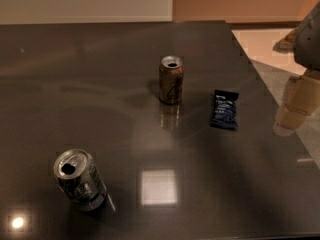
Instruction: Move 7up can near orange can
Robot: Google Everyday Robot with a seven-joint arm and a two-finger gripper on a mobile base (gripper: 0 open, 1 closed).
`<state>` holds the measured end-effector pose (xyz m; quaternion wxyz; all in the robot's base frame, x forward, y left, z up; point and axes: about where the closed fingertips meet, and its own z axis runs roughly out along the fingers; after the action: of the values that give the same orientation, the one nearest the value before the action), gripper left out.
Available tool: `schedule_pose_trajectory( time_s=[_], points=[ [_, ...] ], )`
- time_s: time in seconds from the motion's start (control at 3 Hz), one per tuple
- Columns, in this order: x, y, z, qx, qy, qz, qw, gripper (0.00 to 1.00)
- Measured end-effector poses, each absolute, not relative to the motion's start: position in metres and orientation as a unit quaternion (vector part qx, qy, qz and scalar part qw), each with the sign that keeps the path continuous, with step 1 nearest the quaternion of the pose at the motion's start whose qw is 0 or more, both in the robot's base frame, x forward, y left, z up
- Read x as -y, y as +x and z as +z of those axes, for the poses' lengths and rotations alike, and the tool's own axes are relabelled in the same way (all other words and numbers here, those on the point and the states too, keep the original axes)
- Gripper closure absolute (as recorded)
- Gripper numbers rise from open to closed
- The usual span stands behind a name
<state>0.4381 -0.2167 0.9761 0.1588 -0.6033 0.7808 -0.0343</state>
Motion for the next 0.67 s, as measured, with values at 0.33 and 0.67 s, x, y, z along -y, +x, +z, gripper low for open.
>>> schedule_pose_trajectory(
  time_s=[0.33, 0.67],
  points=[
    [0.2167, 0.4381, 0.9761, -0.781, -0.603, -0.034, 0.159, 0.0],
    [0.2109, 0.4384, 0.9783, -0.776, -0.609, -0.021, 0.163, 0.0]
  ],
)
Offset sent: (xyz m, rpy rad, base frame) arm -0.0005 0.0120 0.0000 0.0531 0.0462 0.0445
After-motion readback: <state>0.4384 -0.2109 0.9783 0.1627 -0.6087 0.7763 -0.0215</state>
